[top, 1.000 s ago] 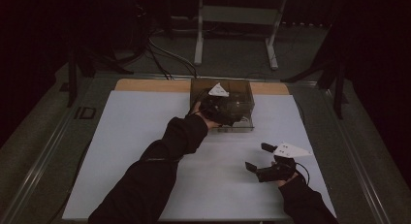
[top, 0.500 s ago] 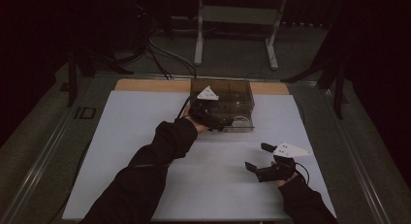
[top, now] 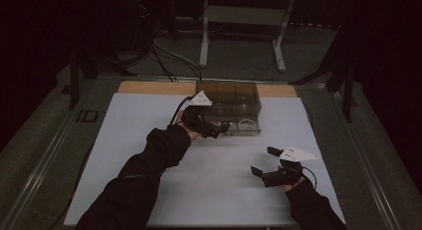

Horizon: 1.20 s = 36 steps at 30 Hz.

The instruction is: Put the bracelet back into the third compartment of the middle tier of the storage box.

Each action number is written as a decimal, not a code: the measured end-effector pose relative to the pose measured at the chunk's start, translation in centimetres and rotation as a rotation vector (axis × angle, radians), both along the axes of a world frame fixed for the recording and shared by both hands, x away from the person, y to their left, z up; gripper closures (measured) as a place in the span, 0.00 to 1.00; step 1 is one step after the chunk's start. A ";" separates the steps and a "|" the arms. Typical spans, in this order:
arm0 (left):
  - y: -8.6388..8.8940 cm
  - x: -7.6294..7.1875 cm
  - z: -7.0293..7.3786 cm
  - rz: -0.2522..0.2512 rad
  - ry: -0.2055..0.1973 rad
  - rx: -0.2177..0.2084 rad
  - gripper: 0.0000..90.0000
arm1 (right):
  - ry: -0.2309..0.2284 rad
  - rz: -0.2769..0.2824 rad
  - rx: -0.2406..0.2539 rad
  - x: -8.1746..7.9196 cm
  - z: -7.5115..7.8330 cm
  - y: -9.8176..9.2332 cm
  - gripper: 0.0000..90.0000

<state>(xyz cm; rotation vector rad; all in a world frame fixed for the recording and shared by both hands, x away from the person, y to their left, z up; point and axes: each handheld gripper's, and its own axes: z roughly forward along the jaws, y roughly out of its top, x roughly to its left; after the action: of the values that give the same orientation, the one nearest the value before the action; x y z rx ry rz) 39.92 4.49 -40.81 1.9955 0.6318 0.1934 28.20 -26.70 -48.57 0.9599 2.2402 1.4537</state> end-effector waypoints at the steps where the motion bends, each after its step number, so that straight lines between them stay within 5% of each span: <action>1: 0.2 -0.1 0.0 0.005 -0.003 -0.005 0.05 | -0.001 0.001 0.000 0.0 0.0 0.0 0.02; 24: 4.9 -2.0 -0.4 0.055 -0.009 -0.015 0.03 | -0.001 0.000 -0.006 0.0 0.0 0.1 0.02; 36: 7.2 -3.3 -1.8 0.090 0.011 -0.022 0.02 | -0.003 0.001 -0.007 0.0 0.0 0.2 0.02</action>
<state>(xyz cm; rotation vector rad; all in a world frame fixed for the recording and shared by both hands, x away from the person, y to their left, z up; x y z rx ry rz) 36.58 11.69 -42.60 1.9494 0.7285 0.2293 28.20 -26.49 -48.57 0.9539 2.2432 1.4453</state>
